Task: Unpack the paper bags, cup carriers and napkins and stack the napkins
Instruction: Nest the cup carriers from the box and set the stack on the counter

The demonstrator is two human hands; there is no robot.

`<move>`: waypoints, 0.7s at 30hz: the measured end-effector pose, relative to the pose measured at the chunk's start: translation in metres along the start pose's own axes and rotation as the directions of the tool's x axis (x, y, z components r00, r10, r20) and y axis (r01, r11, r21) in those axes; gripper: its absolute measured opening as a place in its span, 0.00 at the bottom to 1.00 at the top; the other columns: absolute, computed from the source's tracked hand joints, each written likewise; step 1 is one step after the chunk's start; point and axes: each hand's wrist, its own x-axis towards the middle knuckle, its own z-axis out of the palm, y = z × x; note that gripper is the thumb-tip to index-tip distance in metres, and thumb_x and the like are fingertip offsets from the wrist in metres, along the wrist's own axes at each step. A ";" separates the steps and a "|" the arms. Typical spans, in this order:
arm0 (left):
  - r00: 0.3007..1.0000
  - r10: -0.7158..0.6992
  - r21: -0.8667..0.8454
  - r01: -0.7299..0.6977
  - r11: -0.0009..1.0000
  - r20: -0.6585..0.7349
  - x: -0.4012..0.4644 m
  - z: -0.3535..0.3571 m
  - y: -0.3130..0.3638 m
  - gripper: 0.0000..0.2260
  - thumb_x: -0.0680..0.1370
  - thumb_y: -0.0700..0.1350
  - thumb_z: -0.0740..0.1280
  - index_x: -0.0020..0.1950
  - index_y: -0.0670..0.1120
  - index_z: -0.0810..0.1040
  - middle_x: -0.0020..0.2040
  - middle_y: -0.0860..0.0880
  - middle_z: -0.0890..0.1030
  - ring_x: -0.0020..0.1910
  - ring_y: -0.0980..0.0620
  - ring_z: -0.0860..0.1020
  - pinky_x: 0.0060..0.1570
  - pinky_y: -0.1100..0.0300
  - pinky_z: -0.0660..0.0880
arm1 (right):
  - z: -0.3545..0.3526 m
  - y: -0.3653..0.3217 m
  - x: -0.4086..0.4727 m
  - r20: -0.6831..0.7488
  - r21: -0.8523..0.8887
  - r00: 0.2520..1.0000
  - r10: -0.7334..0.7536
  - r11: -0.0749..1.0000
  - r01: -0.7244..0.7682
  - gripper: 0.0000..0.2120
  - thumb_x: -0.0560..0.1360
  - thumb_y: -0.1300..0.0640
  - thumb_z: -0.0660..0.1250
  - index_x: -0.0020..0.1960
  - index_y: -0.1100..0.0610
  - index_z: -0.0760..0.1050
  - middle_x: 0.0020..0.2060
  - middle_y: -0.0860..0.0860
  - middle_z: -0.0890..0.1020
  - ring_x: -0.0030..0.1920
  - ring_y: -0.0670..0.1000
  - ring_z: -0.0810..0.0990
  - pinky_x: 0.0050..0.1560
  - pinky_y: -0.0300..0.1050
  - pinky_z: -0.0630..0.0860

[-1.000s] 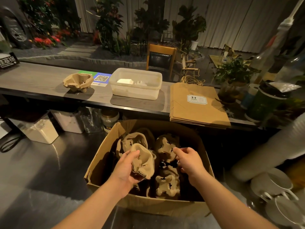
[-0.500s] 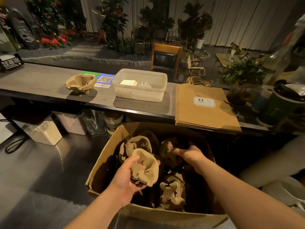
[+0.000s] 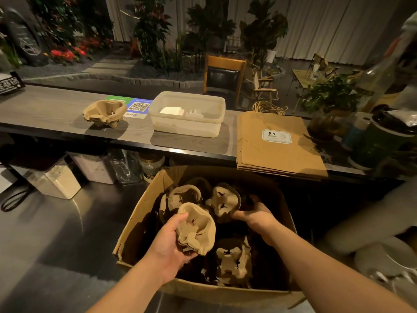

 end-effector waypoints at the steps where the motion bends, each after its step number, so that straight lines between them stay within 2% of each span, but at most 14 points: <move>1: 1.000 0.002 0.006 -0.002 1.000 0.002 0.000 0.000 0.000 0.26 0.69 0.57 0.73 0.66 0.53 0.79 0.62 0.43 0.84 0.62 0.38 0.80 0.66 0.36 0.75 | 0.003 0.002 -0.001 -0.009 0.016 1.000 -0.001 1.000 0.001 0.44 0.71 0.54 0.80 0.80 0.50 0.60 0.73 0.54 0.72 0.72 0.59 0.72 0.70 0.53 0.70; 5: 1.000 0.007 0.026 -0.007 1.000 0.003 0.000 0.000 -0.001 0.26 0.69 0.57 0.73 0.66 0.53 0.79 0.63 0.43 0.83 0.63 0.38 0.80 0.67 0.35 0.74 | 0.014 0.009 -0.006 -0.093 -0.083 0.994 -0.055 0.995 0.047 0.48 0.67 0.41 0.80 0.79 0.46 0.58 0.76 0.53 0.67 0.75 0.58 0.68 0.73 0.58 0.71; 8: 1.000 0.011 0.029 -0.011 1.000 -0.001 0.001 -0.001 -0.002 0.27 0.68 0.58 0.74 0.67 0.54 0.79 0.63 0.43 0.83 0.63 0.38 0.80 0.67 0.35 0.74 | 0.017 0.008 -0.011 -0.197 -0.254 0.967 -0.162 0.961 0.110 0.44 0.70 0.35 0.74 0.79 0.47 0.59 0.77 0.54 0.62 0.78 0.58 0.60 0.74 0.56 0.69; 11: 1.000 0.017 0.033 -0.017 0.999 -0.005 0.001 -0.001 -0.002 0.26 0.69 0.57 0.73 0.66 0.53 0.79 0.62 0.43 0.83 0.62 0.38 0.80 0.67 0.35 0.74 | 0.017 0.006 -0.016 -0.208 -0.372 0.941 -0.266 0.912 0.176 0.37 0.70 0.30 0.71 0.72 0.45 0.65 0.75 0.56 0.63 0.78 0.58 0.56 0.72 0.58 0.70; 14: 1.000 0.015 0.032 -0.015 0.999 -0.008 0.000 0.000 -0.002 0.26 0.69 0.57 0.73 0.66 0.53 0.79 0.62 0.43 0.83 0.62 0.38 0.80 0.66 0.35 0.75 | 0.017 0.000 -0.019 -0.134 -0.401 0.950 -0.284 0.892 0.210 0.31 0.72 0.31 0.70 0.68 0.46 0.70 0.73 0.53 0.69 0.79 0.56 0.56 0.71 0.55 0.72; 16: 1.000 0.017 0.035 -0.017 0.999 -0.015 0.000 0.000 -0.002 0.26 0.69 0.57 0.73 0.66 0.54 0.79 0.62 0.43 0.82 0.62 0.38 0.80 0.65 0.36 0.75 | 0.018 -0.006 -0.022 -0.079 -0.415 0.954 -0.290 0.880 0.233 0.32 0.74 0.34 0.69 0.71 0.51 0.72 0.73 0.51 0.72 0.81 0.53 0.54 0.73 0.52 0.68; 18: 1.000 0.018 0.036 -0.018 0.999 -0.020 0.000 0.000 -0.002 0.25 0.69 0.57 0.73 0.65 0.54 0.79 0.62 0.43 0.82 0.62 0.38 0.80 0.65 0.36 0.76 | 0.021 -0.007 -0.019 -0.083 -0.408 0.956 -0.280 0.885 0.223 0.35 0.76 0.37 0.70 0.76 0.55 0.69 0.77 0.51 0.68 0.81 0.52 0.53 0.75 0.50 0.66; 21: 1.000 0.016 0.025 -0.016 1.000 -0.021 0.000 0.000 -0.003 0.25 0.68 0.57 0.74 0.65 0.54 0.79 0.62 0.43 0.83 0.62 0.38 0.80 0.63 0.37 0.77 | 0.027 -0.009 -0.013 -0.109 -0.397 0.960 -0.258 0.896 0.196 0.35 0.76 0.39 0.70 0.78 0.51 0.65 0.80 0.53 0.61 0.81 0.53 0.54 0.74 0.51 0.67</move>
